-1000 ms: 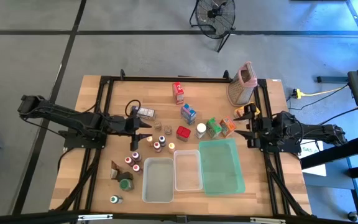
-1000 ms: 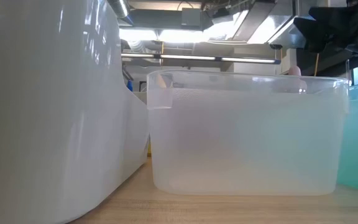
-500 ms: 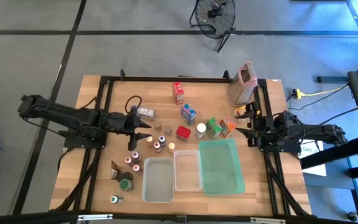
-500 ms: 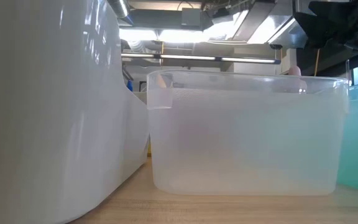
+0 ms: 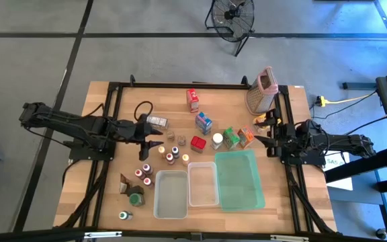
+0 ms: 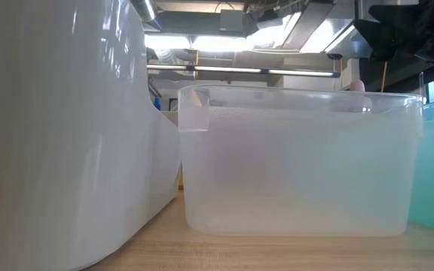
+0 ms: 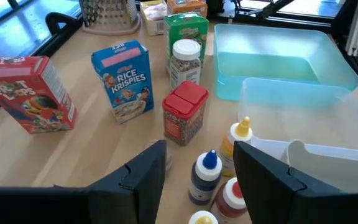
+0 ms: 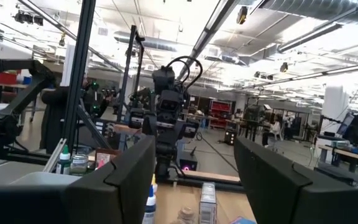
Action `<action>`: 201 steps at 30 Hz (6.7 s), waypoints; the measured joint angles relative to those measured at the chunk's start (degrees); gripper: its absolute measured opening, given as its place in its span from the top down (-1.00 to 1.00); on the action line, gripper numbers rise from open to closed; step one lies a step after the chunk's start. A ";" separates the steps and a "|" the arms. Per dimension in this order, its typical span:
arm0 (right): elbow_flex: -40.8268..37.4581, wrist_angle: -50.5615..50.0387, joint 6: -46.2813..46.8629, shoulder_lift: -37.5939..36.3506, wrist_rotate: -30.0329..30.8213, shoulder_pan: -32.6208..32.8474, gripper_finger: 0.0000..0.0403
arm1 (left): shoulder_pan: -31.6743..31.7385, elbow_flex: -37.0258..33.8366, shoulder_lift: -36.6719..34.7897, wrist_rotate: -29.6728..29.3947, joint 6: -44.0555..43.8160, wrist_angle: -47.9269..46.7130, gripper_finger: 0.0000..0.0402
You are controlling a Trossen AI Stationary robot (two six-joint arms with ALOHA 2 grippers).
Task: Pick & Place Kitchen Items
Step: Put the yellow food coloring bottle into the gray bin
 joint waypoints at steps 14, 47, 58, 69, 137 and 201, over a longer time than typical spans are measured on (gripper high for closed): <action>0.00 0.53 0.00 0.00 -0.04 0.00 -0.10 | -0.02 0.00 0.00 0.08 -0.02 0.01 0.09; -0.02 0.52 0.00 0.00 -0.22 -0.01 -0.10 | -0.02 0.02 0.00 0.14 -0.02 0.03 0.09; -0.02 0.51 -0.01 0.00 -0.20 -0.02 -0.10 | -0.02 0.04 0.00 0.14 -0.02 0.03 0.09; -0.02 0.51 -0.02 0.00 -0.04 -0.01 -0.10 | -0.02 0.04 0.00 0.14 -0.02 0.03 0.09; -0.02 0.51 -0.02 0.00 -0.17 -0.01 -0.10 | 0.03 0.04 0.01 -1.32 13.26 0.03 0.09; -0.07 0.95 1.07 -0.02 -0.02 -0.02 -0.10 | 1.62 0.04 2.51 -0.62 -8.07 6.50 0.04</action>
